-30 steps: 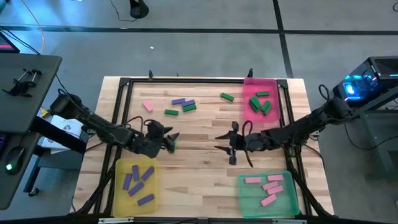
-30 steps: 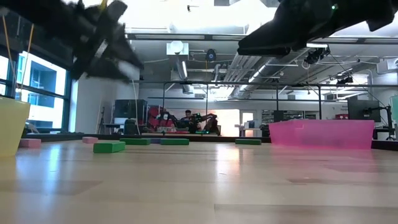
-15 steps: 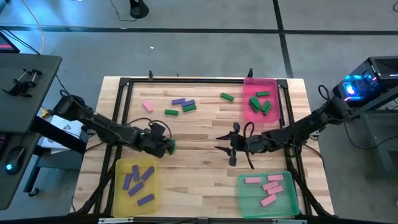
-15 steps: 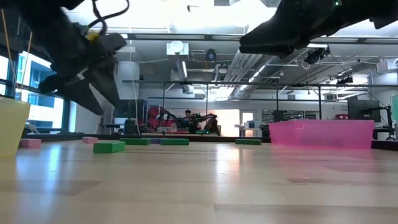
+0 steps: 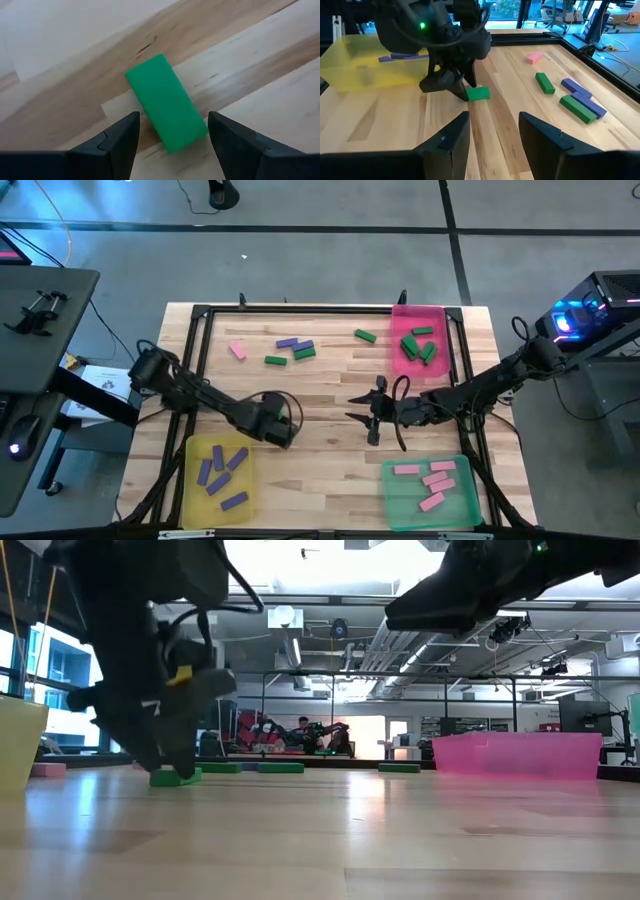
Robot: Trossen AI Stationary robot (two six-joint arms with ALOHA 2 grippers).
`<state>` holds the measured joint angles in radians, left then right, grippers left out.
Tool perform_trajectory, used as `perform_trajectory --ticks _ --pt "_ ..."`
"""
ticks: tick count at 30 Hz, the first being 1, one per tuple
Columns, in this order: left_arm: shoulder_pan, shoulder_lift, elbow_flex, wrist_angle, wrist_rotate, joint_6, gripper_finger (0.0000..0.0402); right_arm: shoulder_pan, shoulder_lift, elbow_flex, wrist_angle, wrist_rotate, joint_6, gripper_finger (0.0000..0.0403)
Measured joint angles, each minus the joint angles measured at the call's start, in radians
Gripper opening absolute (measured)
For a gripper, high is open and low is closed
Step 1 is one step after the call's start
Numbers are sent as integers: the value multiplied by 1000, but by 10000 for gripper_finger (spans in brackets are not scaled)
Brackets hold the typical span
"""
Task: Sort blocks
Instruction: Put the green block into the pink bin
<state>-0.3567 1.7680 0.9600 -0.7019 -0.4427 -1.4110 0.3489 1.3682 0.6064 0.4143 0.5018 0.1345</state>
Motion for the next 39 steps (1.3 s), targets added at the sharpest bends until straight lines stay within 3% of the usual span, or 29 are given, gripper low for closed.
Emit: perform_trajectory --ticks 7,15,19,24,28,34,39 --pt "14 39 2 16 7 19 211 1 0 0 -12 -1 7 154" --pt "10 49 -2 140 -52 196 97 20 150 0 86 -60 26 154" --pt "-15 52 -3 278 -113 314 96 21 246 0 192 -133 45 154" --pt "-70 51 -2 560 -161 643 96 -4 322 0 238 -166 99 155" --pt "-107 51 -2 742 -197 864 96 -25 351 0 283 -258 96 173" --pt "-111 50 -2 837 -171 958 96 -30 354 0 352 -301 74 217" --pt "-112 49 -2 859 -164 978 98 -30 354 0 393 -321 73 221"
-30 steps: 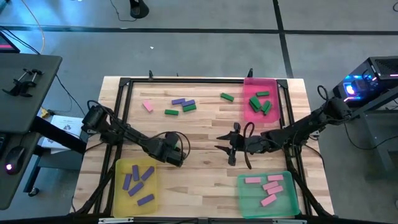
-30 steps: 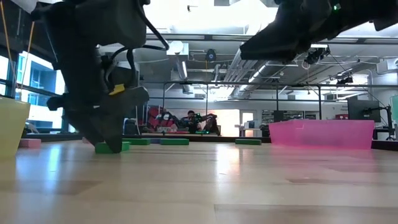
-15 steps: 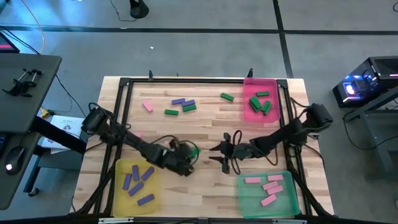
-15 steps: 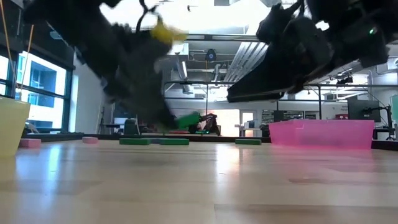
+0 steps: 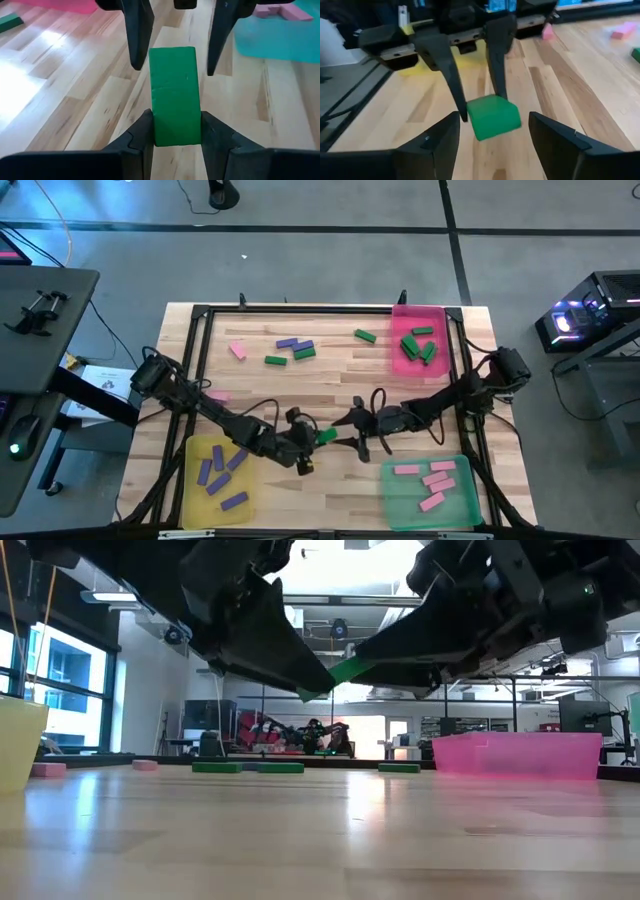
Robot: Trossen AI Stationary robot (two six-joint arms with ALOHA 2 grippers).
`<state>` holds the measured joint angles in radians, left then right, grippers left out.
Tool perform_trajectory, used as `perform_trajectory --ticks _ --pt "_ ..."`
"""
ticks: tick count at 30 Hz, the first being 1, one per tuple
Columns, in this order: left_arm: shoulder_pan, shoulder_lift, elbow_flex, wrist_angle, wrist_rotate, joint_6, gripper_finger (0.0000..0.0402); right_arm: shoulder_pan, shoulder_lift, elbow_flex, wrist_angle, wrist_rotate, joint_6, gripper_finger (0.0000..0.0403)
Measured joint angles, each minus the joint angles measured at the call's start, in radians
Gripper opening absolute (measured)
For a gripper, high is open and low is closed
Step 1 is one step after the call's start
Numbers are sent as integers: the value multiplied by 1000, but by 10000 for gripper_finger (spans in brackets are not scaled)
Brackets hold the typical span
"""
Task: Sort blocks
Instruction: Put the green block into the pink bin
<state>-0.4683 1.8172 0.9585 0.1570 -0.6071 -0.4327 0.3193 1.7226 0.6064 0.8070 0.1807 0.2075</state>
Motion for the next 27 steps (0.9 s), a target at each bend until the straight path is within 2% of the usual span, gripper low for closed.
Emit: perform_trajectory --ticks 10,17,24,27 --pt "0 -1 0 32 34 29 100 9 0 0 23 -38 -74 182" --pt "1 -1 0 34 59 38 103 8 0 1 27 -69 -108 97" --pt "5 -1 0 29 46 34 138 9 -20 2 -28 -26 -70 94" --pt "6 -1 0 18 31 18 160 10 -95 2 -170 51 -56 94"
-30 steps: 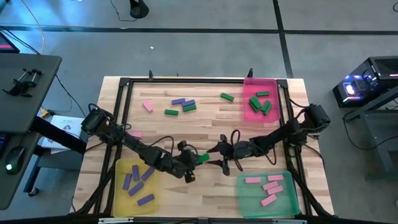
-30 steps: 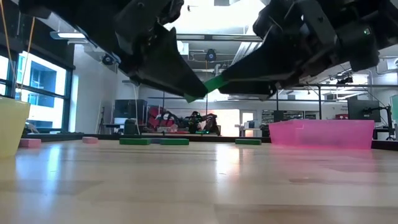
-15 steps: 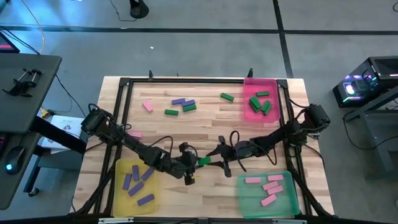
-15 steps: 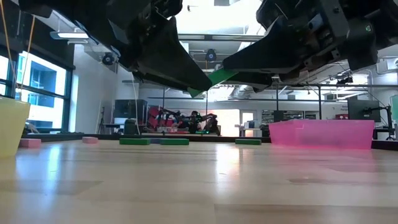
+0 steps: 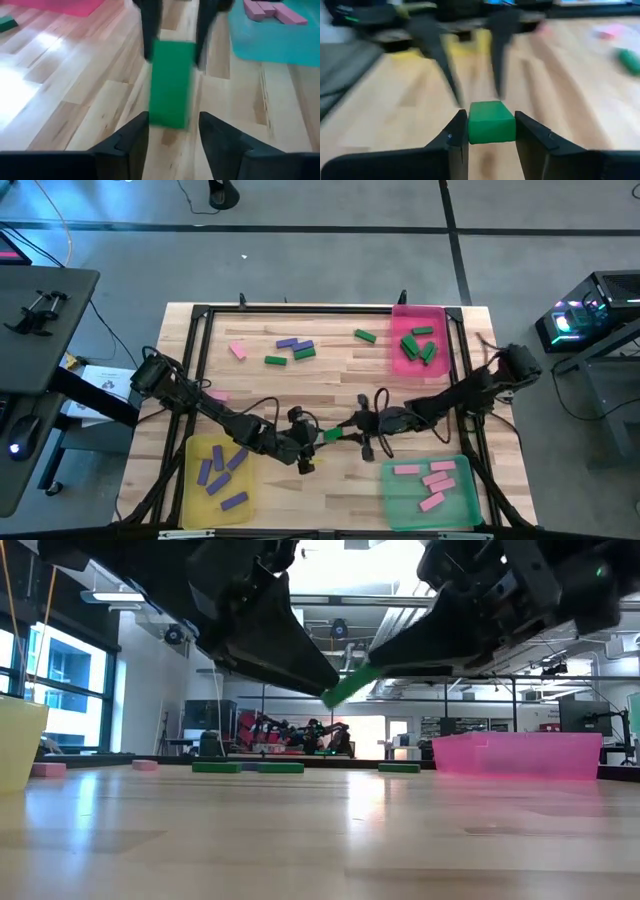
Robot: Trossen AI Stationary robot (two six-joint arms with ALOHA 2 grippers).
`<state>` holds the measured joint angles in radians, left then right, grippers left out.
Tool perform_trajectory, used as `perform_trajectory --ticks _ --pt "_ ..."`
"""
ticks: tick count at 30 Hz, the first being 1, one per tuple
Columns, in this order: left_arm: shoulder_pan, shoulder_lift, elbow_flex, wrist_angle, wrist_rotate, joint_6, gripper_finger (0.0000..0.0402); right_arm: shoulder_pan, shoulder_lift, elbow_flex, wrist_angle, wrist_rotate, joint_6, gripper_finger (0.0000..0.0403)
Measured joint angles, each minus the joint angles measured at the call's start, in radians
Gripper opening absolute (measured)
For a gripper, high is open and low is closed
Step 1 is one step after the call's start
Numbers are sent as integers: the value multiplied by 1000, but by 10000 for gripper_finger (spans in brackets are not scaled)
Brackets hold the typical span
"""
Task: Sort blocks
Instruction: Put the green block into the pink bin
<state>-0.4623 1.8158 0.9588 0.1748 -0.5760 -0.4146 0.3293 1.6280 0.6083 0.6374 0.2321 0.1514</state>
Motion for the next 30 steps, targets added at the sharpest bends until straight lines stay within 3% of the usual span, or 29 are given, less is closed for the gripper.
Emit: perform_trajectory --ticks 7,13,17,22,25,30 --pt "-2 0 0 -27 -12 -30 192 -65 -355 0 -626 304 144 94" --pt "-1 0 0 -19 -19 -29 195 -322 -629 0 -1111 372 264 94" --pt "11 0 0 -17 -20 -29 195 -576 -701 0 -1293 316 263 94" --pt "36 0 0 -13 -20 -28 196 -846 -657 -1 -1332 139 170 94" --pt "49 0 0 -13 -20 -28 196 -936 -595 -2 -1307 38 114 94" --pt "57 0 0 -13 -20 -28 196 -988 -483 2 -1251 7 69 94"
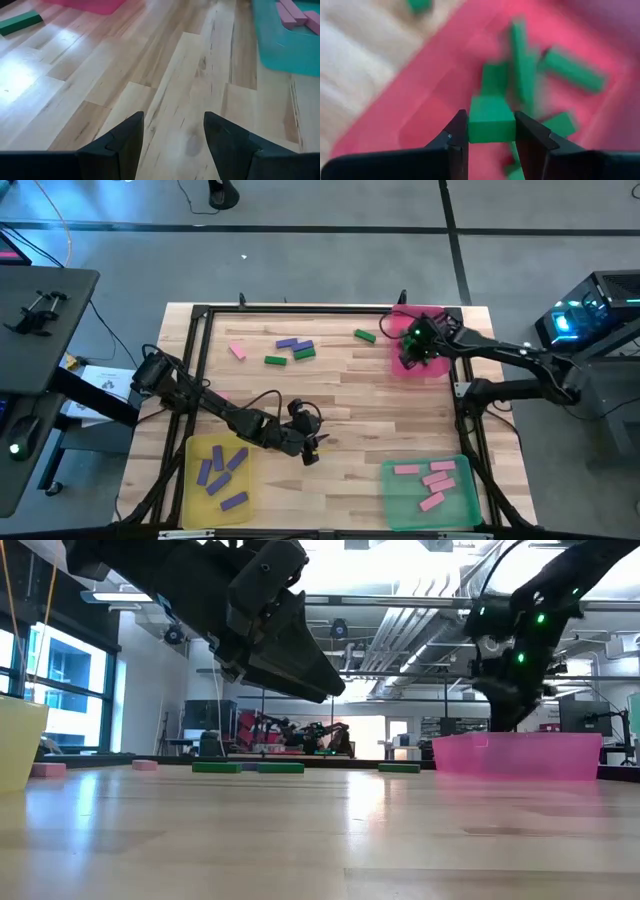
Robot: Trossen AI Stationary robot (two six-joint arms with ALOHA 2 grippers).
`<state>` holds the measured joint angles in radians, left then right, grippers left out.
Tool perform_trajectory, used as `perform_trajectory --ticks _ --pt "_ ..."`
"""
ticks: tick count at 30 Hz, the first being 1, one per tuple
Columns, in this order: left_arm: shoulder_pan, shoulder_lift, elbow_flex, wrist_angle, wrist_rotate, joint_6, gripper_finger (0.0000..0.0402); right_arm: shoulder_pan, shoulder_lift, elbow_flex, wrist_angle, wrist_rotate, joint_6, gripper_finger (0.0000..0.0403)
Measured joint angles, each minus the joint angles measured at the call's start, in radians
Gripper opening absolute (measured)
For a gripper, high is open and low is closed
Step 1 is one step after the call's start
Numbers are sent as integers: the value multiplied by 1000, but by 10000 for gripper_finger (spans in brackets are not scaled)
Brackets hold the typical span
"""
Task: Sort blocks
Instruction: Put the green block into the pink bin, then put the blue block into the yellow bin
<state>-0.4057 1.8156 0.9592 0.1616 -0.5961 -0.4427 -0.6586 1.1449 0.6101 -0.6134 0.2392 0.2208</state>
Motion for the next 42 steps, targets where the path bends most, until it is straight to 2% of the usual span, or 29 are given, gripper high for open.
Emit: perform_trajectory --ticks 6,13,18,25,28,31,36,42 --pt "-15 0 0 -6 1 -9 196 -3 94 -3 57 -6 -20 98" --pt "-42 0 0 -7 1 -26 196 -3 119 -5 49 -8 -69 176" --pt "-48 0 0 -14 1 -54 196 -3 46 -5 41 -6 -69 189" --pt "-47 0 0 -36 1 -120 196 44 -155 -5 -6 50 -12 191" --pt "-47 -8 0 -69 1 -143 194 125 -242 -5 5 50 18 192" --pt "-47 -51 0 -177 -11 -208 190 252 -309 -4 42 79 76 192" --pt "-46 -199 0 -529 -71 -381 180 534 -328 -4 152 206 161 193" --pt "-4 -384 0 -991 -37 -639 167 838 -230 -4 374 404 181 193"
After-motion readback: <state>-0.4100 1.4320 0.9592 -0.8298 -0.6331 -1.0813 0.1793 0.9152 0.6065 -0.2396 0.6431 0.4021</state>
